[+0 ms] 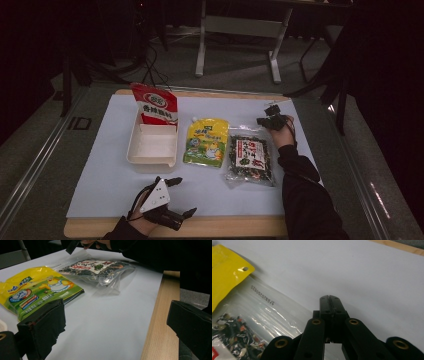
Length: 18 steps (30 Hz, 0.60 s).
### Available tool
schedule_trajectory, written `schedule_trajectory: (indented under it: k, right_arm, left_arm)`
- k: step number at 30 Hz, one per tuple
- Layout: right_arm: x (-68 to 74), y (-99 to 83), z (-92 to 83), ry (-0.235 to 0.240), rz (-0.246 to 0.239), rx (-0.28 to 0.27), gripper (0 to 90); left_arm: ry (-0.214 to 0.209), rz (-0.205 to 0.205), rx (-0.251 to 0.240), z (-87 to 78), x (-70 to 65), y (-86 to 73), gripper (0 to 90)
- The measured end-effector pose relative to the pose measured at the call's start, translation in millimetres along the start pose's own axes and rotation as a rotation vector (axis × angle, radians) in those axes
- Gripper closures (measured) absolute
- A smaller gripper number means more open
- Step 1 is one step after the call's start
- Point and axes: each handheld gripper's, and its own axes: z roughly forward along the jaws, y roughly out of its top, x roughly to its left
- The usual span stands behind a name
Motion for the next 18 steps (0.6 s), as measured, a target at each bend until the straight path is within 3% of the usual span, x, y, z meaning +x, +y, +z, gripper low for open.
schedule_trajectory:
  k: [7, 18]
  right_arm:
    - [2.2, 3.0, 10.2, -0.007, -0.01, 0.051, 90.0]
    - [7.4, -2.8, 7.8, 0.04, -0.023, 0.084, 90.0]
  left_arm:
    - [0.004, -0.003, 0.006, -0.8, 0.6, -1.4, 3.1]
    - [0.003, 0.001, 0.006, -1.7, 0.0, -0.6, 3.1]
